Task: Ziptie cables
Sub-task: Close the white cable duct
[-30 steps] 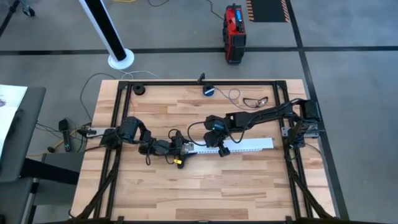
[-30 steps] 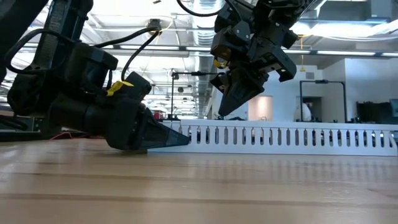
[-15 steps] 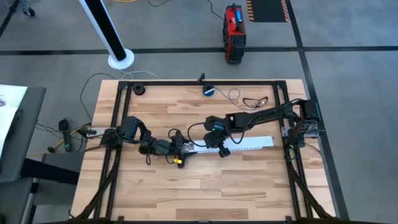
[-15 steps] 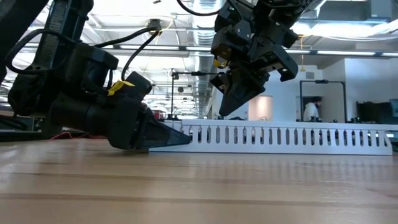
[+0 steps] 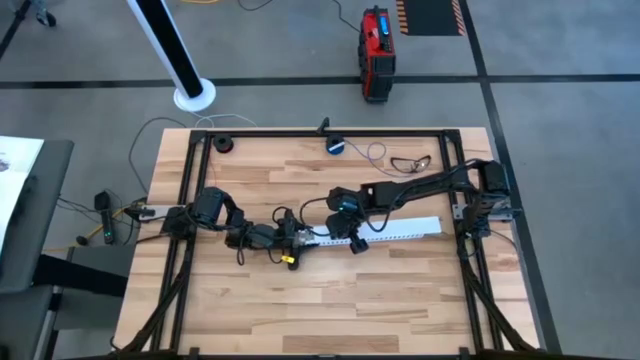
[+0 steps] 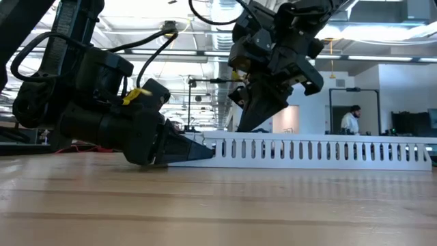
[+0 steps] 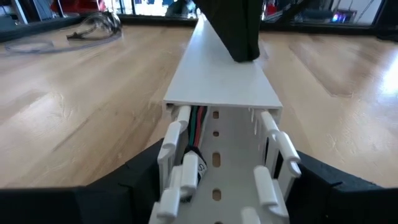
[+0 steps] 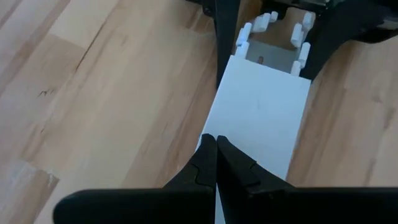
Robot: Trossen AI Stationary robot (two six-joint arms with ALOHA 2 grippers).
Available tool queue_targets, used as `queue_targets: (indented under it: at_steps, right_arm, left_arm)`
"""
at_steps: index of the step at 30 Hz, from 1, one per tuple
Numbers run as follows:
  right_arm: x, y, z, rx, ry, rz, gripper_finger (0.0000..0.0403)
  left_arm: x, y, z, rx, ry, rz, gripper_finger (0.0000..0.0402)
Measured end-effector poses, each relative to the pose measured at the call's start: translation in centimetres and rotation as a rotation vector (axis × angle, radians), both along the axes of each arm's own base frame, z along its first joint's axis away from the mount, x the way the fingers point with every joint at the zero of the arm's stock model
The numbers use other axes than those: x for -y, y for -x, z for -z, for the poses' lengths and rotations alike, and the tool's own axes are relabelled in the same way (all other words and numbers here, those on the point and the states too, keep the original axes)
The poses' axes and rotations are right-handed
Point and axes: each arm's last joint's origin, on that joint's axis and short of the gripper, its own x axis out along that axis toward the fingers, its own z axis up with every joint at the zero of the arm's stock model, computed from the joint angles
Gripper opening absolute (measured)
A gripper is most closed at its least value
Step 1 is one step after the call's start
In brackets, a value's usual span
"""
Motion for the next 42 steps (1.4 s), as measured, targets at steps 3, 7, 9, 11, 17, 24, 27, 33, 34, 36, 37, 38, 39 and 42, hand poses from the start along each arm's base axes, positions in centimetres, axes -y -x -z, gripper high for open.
queue_targets:
  at_steps: [3, 7, 9, 11, 17, 24, 27, 33, 34, 36, 37, 38, 39, 42]
  right_arm:
    - [0.0, -0.4, 0.9, -0.019, -0.015, -0.004, 0.0]
    - [-0.1, -0.8, 1.9, -0.018, -0.013, -0.022, 0.0]
    - [0.0, -1.1, 2.1, 0.003, -0.022, -0.028, 0.0]
    - [-0.1, -1.3, 2.1, 0.03, -0.026, -0.031, 0.0]
    - [0.2, -2.0, 1.4, 0.071, -0.032, -0.033, 0.0]
    - [0.8, -2.4, 1.7, 0.105, -0.032, -0.021, 0.0]
    - [0.8, -2.5, 1.7, 0.107, -0.032, -0.023, 0.0]
    - [0.8, -2.5, 1.7, 0.107, -0.034, -0.025, 0.0]
    - [0.8, -2.5, 1.7, 0.106, -0.034, -0.023, 0.0]
    - [0.9, -2.4, 1.7, 0.101, -0.036, -0.021, 0.0]
    - [0.9, -2.4, 1.7, 0.099, -0.038, -0.022, 0.0]
    - [0.9, -2.4, 1.7, 0.098, -0.038, -0.023, 0.0]
    - [0.9, -2.4, 1.7, 0.098, -0.038, -0.023, 0.0]
    - [0.9, -2.4, 1.7, 0.098, -0.038, -0.022, 0.0]
  left_arm:
    - [0.0, 0.0, 0.0, -0.001, -0.001, -0.001, 0.0231]
    - [-0.1, 0.0, 0.0, -0.002, -0.006, -0.004, 0.0231]
    - [-0.2, 0.0, 0.0, -0.001, -0.006, -0.005, 0.0231]
    - [-0.2, -0.1, 0.0, -0.003, -0.009, -0.005, 0.0231]
    - [-0.2, -0.2, 0.0, -0.007, -0.011, -0.006, 0.0231]
    - [-0.4, -0.3, 0.0, -0.008, -0.008, -0.01, 0.0231]
    - [-0.5, -0.3, 0.0, -0.008, -0.007, -0.008, 0.0231]
    - [-0.7, -0.3, 0.0, -0.008, -0.004, -0.001, 0.0231]
    - [-0.7, -0.3, 0.0, -0.008, -0.004, -0.001, 0.0231]
    - [-0.7, -0.4, 0.0, -0.008, -0.003, -0.001, 0.0231]
    - [-0.7, -0.4, 0.0, -0.008, -0.003, -0.001, 0.0231]
    - [-0.7, -0.4, 0.0, -0.008, -0.003, -0.001, 0.0231]
    - [-0.7, -0.4, 0.0, -0.008, -0.003, -0.001, 0.0231]
    - [-0.7, -0.4, 0.0, -0.008, -0.003, 0.002, 0.0231]
